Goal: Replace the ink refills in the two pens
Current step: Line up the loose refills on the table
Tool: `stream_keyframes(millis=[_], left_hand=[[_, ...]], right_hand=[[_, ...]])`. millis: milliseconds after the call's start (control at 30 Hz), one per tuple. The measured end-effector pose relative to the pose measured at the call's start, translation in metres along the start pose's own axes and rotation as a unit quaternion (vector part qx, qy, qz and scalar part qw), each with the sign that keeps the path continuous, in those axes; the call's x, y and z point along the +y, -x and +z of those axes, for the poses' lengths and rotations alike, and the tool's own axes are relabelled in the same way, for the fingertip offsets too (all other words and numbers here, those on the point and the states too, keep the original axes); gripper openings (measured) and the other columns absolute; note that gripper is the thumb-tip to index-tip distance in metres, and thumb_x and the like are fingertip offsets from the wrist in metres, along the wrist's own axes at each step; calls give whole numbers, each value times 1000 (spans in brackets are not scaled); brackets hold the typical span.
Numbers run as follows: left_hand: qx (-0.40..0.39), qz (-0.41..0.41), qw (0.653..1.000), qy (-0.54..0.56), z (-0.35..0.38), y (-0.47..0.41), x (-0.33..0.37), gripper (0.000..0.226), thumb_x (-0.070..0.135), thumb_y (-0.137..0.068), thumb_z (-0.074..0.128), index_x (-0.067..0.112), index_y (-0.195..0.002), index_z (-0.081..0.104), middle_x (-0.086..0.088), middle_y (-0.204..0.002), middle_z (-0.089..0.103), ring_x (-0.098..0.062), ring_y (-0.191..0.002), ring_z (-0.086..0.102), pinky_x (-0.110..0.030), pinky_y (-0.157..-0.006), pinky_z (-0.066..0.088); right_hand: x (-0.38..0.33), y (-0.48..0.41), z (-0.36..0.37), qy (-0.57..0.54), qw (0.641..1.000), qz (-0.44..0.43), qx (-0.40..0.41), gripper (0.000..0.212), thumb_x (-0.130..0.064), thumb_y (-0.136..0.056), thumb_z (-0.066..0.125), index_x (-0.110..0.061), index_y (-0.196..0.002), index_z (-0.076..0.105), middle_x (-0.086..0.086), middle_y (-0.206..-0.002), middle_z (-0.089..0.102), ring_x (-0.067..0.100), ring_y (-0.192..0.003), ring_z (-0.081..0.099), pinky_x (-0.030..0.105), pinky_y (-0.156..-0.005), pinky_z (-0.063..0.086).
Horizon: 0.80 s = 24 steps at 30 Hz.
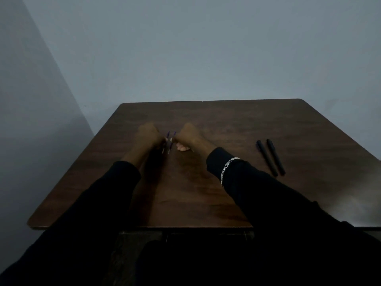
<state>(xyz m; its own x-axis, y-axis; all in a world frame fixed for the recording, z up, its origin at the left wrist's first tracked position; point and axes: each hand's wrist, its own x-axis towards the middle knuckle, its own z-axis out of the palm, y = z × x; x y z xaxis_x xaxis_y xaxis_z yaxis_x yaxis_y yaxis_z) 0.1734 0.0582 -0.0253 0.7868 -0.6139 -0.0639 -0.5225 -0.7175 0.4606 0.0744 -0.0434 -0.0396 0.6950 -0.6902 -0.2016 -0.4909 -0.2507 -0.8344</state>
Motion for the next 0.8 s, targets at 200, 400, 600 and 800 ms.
stream_keyframes(millis=[200, 400, 600, 800], left_hand=[[-22, -2, 999, -37, -2, -14, 5, 30, 25, -88, 83, 5, -76, 64, -13, -85, 66, -19, -64, 60, -28, -50, 44], [-48, 6, 999, 8, 1, -12, 13, 30, 28, -100, 67, 1, -115, 70, -19, -121, 72, -33, -106, 71, -34, -78, 51], [-127, -42, 988, 81, 9, -5, 20, 29, 8, -93, 76, -4, -118, 73, -26, -121, 74, -35, -111, 75, -49, -99, 61], [-113, 22, 989, 89, 31, 41, 52, 31, 11, -85, 83, -3, -112, 77, -19, -113, 79, -28, -103, 78, -46, -93, 63]], right_hand=[[-13, -12, 10, 63, 998, 21, 18, 36, -12, -97, 62, 0, -63, 59, 17, -65, 67, 22, -48, 64, 32, -52, 59], [-15, -15, 13, 80, 996, 47, -10, 48, -17, -107, 51, 1, -63, 55, 8, -35, 57, 11, -22, 53, 18, -28, 44], [-9, 2, -6, 121, 991, 42, -26, 27, -21, -102, 63, 2, -87, 68, 17, -80, 71, 25, -67, 71, 31, -57, 62], [27, 32, -42, 179, 983, 37, 32, 32, -24, -96, 68, -4, -71, 67, 13, -67, 75, 23, -59, 75, 33, -54, 64]])
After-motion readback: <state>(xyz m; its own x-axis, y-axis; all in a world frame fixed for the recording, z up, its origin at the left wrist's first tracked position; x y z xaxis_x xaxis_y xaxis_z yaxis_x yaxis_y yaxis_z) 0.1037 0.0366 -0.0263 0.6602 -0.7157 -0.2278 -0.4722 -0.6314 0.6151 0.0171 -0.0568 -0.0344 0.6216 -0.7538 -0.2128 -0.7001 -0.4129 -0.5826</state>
